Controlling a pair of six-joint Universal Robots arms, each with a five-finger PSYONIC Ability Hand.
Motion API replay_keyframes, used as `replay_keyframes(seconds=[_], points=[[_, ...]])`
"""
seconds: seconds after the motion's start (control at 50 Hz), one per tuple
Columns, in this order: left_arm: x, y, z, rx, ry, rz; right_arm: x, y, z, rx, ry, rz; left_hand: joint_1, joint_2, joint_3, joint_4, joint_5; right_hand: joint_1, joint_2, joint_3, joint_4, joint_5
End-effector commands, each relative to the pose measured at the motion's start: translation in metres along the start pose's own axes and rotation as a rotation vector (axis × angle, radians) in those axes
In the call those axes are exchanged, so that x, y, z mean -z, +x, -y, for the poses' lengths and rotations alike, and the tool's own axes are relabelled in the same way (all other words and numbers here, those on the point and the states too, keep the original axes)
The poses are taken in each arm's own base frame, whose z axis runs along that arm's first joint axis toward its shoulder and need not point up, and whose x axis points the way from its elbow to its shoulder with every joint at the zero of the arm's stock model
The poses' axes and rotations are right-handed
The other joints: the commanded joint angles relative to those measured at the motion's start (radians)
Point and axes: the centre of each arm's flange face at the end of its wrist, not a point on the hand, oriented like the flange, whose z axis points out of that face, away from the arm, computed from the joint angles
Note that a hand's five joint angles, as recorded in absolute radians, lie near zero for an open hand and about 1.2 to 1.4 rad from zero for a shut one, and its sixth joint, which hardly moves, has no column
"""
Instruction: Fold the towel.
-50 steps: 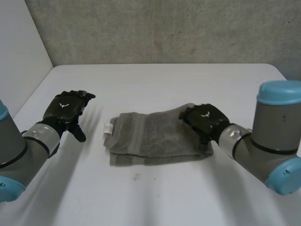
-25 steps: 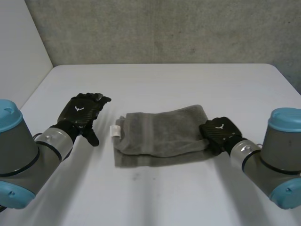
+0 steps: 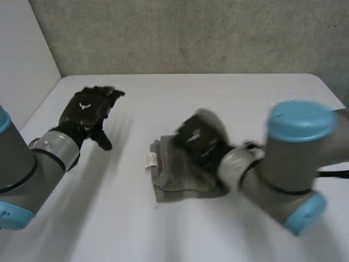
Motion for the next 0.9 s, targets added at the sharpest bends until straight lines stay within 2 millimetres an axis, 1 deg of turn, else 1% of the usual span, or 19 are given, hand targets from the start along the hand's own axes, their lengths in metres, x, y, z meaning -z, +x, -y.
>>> replay_keyframes(seconds=[0.02,0.08,0.1,0.12,0.14,0.16,0.2,0.22,0.24,0.26,0.28,0.3,0.34,0.38,0.46,0.5,0.6,0.78,0.9], points=[[0.002,0.004,0.038,0.149,0.106,-0.010,-0.005,-0.110,0.013,0.279,0.068,0.397,-0.002,0.008,0.003,0.007,-0.030,0.094,0.102,0.063,0.056,0.058],[0.000,0.001,0.047,0.189,0.125,0.014,-0.005,-0.107,0.008,0.311,0.043,0.382,-0.002,0.008,0.003,0.007,-0.030,0.094,0.102,0.063,0.056,0.058],[-0.001,0.000,0.050,0.198,0.132,0.028,-0.004,-0.103,0.008,0.289,0.023,0.360,-0.002,0.008,0.003,0.007,-0.030,-0.097,-0.088,-0.127,-0.135,-0.133],[-0.003,-0.001,0.054,0.198,0.140,0.039,-0.004,-0.103,0.008,0.289,0.023,0.360,-0.002,0.008,0.003,0.007,-0.030,-0.099,-0.090,-0.129,-0.137,-0.135],[-0.003,-0.001,0.054,0.198,0.140,0.039,-0.002,-0.099,0.009,0.249,0.017,0.341,-0.002,0.008,0.003,0.007,-0.030,-0.349,-0.340,-0.379,-0.387,-0.385],[-0.005,0.000,0.057,0.196,0.146,0.043,-0.002,-0.099,0.009,0.249,0.017,0.341,-0.002,0.008,0.003,0.007,-0.030,-0.351,-0.343,-0.382,-0.389,-0.388],[-0.009,0.001,0.057,0.197,0.146,0.044,0.002,-0.079,0.010,0.117,0.035,0.261,-0.002,0.008,0.003,0.007,-0.030,-0.445,-0.436,-0.475,-0.483,-0.481],[-0.012,0.004,0.059,0.198,0.151,0.037,0.002,-0.078,0.010,0.116,0.035,0.260,-0.002,0.008,0.003,0.007,-0.030,-0.445,-0.437,-0.476,-0.483,-0.482],[-0.015,0.009,0.059,0.199,0.146,0.027,0.004,-0.062,0.008,0.040,0.048,0.201,0.001,0.011,0.006,0.010,-0.027,-0.660,-0.652,-0.691,-0.698,-0.697],[-0.015,0.009,0.059,0.199,0.146,0.027,0.004,-0.061,0.008,0.039,0.048,0.200,0.001,0.011,0.006,0.010,-0.027,-0.662,-0.654,-0.693,-0.700,-0.699],[-0.018,0.014,0.059,0.200,0.141,0.015,0.011,-0.043,0.011,-0.047,0.074,0.130,0.001,0.011,0.006,0.010,-0.027,-1.113,-1.104,-1.143,-1.151,-1.149],[-0.018,0.015,0.059,0.200,0.141,0.014,0.012,-0.042,0.011,-0.047,0.074,0.129,0.001,0.011,0.006,0.010,-0.027,-1.117,-1.109,-1.148,-1.156,-1.154],[-0.021,0.028,0.055,0.202,0.110,-0.016,0.026,-0.014,0.016,-0.196,0.113,0.012,0.001,0.011,0.006,0.010,-0.027,-1.128,-1.119,-1.158,-1.166,-1.164],[-0.023,0.035,0.051,0.203,0.089,-0.033,0.029,-0.005,0.013,-0.267,0.115,-0.021,0.001,0.011,0.006,0.010,-0.027,-1.128,-1.119,-1.158,-1.166,-1.164],[-0.023,0.048,0.041,0.206,0.039,-0.063,0.032,0.016,-0.004,-0.434,0.070,-0.094,0.007,0.017,0.011,0.016,-0.021,-1.128,-1.119,-1.158,-1.166,-1.164],[-0.023,0.060,0.024,0.206,-0.027,-0.079,0.035,0.031,-0.020,-0.561,0.017,-0.153,0.010,0.019,0.014,0.019,-0.018,-1.128,-1.119,-1.158,-1.166,-1.164],[-0.018,0.080,0.002,0.192,-0.110,-0.087,0.033,0.038,-0.029,-0.637,-0.051,-0.161,0.019,0.028,0.023,0.028,-0.009,-1.128,-1.119,-1.158,-1.166,-1.164],[-0.012,0.095,-0.045,0.163,-0.246,-0.051,0.004,0.020,-0.062,-0.705,-0.230,-0.094,0.016,0.025,0.020,0.025,-0.012,-1.128,-1.119,-1.158,-1.166,-1.164],[-0.009,0.102,-0.066,0.152,-0.307,-0.062,-0.010,0.006,-0.070,-0.677,-0.274,-0.095,0.013,0.022,0.017,0.022,-0.015,-1.128,-1.119,-1.158,-1.166,-1.164]])
